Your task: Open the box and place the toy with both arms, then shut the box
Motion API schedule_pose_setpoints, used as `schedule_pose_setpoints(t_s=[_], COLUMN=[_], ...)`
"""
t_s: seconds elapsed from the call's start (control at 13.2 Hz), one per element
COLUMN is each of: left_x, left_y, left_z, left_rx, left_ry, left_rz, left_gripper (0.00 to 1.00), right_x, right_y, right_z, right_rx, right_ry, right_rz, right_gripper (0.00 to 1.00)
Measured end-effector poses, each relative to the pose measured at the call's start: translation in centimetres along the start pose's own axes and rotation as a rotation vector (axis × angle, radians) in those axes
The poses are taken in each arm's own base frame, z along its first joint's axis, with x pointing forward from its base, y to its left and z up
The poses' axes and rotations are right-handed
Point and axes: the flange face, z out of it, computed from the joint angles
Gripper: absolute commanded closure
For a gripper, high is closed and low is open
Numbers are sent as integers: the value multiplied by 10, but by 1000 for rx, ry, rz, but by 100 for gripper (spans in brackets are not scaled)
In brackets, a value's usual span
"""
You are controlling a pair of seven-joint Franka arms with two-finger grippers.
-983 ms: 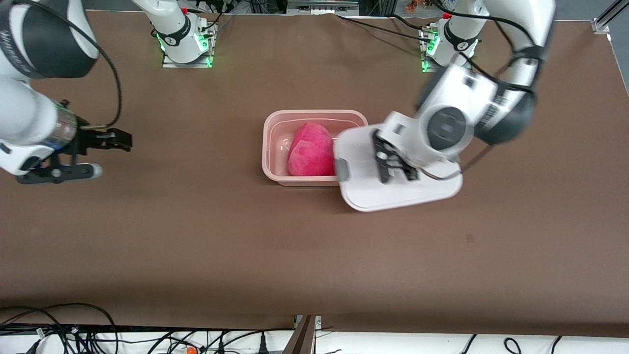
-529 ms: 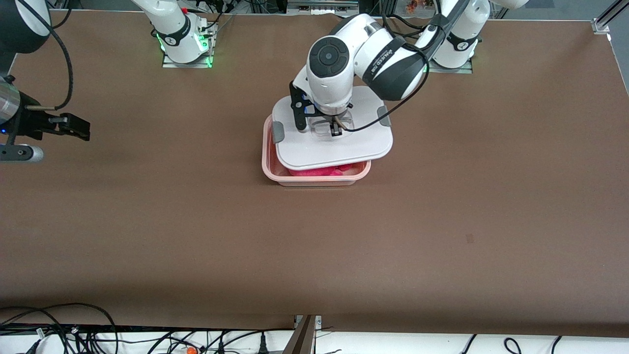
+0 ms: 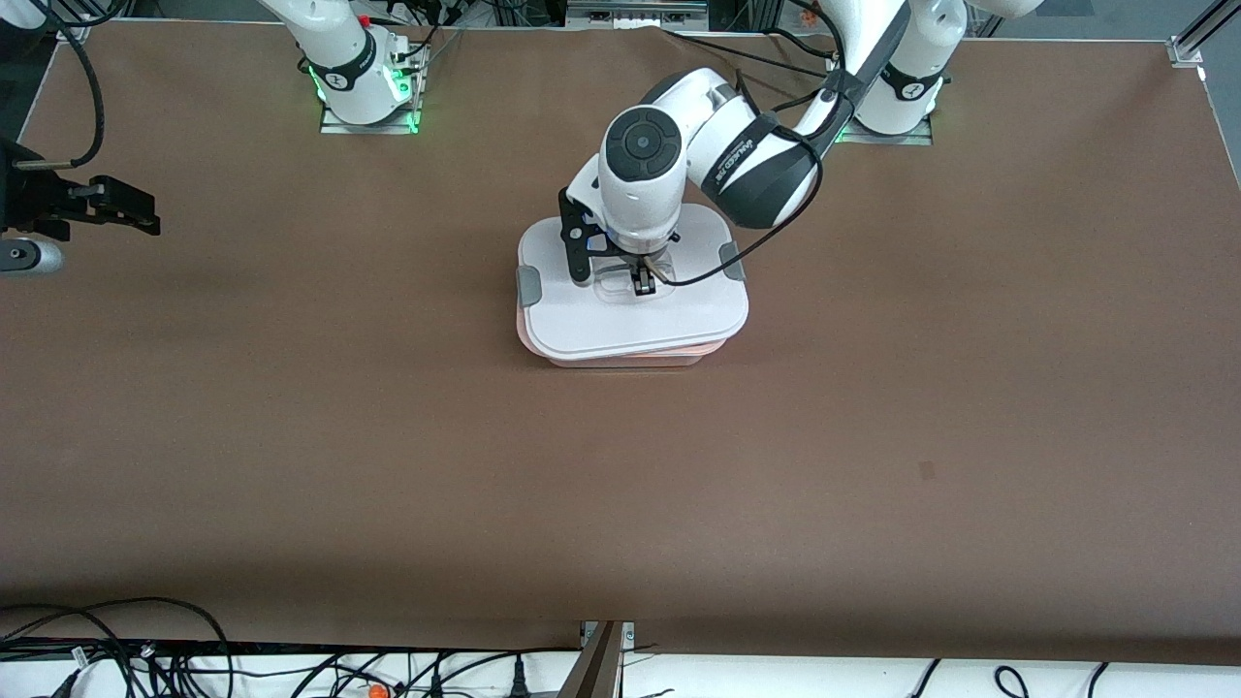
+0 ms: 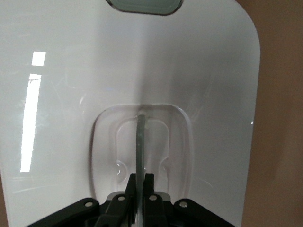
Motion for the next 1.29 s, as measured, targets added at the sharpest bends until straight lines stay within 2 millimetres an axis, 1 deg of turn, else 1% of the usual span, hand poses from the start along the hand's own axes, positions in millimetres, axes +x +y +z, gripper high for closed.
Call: schedule_pose_setpoints(t_s=[0.23,0.45,0.68,0.83,1.29], left_x=[1,3,7,10,12], left_y=[0,1,4,2,2], left_z=[1,4,20,27,28], left_rx=[-7,-10,-25,-29,-30], left_ry=[6,4,-14,-18,-18], left_rz=[-3,1,7,8,12], left_gripper=[100,100,100,100,100], right_x=[4,5,6,8,11], right_y=[1,-1,-1,-1,-3], right_z=[11,12,14,18,20], right_rx=[13,20,20,20,18], right_ry=[-20,-22,-26,-33,-27], right_rz=[3,0,0,0,-4], right_gripper=[0,0,0,0,0])
